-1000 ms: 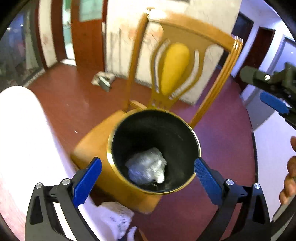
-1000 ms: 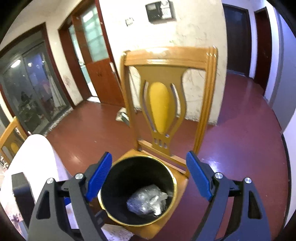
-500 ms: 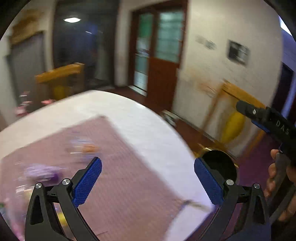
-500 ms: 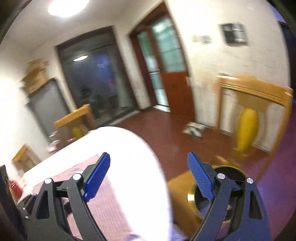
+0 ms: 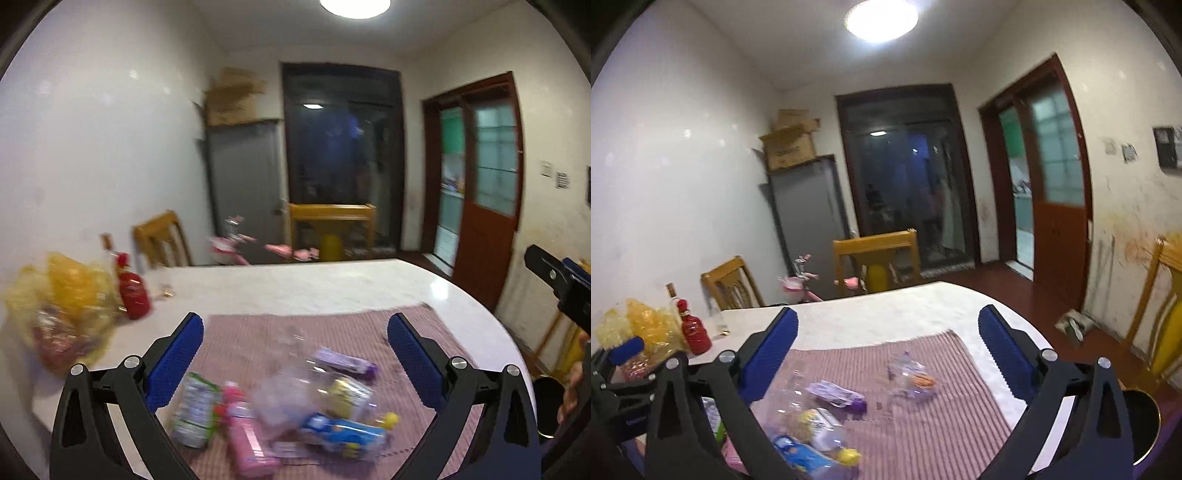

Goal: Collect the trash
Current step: 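Move both tools back from the bin to above the table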

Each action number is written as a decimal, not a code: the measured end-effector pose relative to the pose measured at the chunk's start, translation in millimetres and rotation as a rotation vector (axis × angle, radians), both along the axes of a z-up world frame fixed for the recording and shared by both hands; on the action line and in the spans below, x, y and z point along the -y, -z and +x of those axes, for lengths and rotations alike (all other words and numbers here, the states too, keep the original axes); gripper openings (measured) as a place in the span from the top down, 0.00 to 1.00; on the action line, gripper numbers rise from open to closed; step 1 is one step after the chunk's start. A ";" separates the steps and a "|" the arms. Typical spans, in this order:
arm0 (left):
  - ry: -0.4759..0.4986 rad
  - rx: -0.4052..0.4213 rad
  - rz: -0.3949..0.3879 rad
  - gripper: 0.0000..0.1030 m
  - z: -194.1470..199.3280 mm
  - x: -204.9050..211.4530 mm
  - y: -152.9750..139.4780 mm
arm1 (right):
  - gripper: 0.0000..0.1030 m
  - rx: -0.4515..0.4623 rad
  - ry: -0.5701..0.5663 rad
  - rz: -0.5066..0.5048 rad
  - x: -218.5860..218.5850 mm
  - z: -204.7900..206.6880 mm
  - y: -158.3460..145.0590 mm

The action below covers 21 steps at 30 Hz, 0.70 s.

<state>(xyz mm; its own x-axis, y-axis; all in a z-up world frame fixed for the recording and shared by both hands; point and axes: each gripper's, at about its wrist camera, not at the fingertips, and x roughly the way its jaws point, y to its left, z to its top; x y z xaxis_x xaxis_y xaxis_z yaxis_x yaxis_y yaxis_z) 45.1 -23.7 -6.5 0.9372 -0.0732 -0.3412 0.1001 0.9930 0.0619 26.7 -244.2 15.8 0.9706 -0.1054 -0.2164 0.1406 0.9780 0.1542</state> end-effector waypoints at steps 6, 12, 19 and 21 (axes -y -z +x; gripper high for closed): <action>-0.033 0.057 -0.014 0.06 -12.8 -21.6 -14.8 | 0.05 0.007 -0.050 -0.040 -26.2 -7.9 -8.1; -0.028 0.061 -0.018 0.06 -23.2 -25.9 -13.3 | 0.05 0.006 -0.047 -0.049 -25.8 -9.7 -7.4; -0.034 0.041 -0.008 0.06 -18.0 -19.7 -9.9 | 0.05 -0.029 -0.064 -0.055 -19.4 18.0 1.3; -0.043 0.025 -0.010 0.06 -13.3 -21.0 -6.1 | 0.05 -0.092 -0.101 -0.054 -16.4 44.5 9.9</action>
<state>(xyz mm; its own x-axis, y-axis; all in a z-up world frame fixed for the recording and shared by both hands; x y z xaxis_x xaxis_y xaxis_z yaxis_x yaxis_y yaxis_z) 31.8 -2.7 -0.3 0.9476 -0.0363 -0.3174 0.0563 0.9969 0.0541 71.2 -227.8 5.9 0.9530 -0.0222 -0.3020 0.0524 0.9944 0.0921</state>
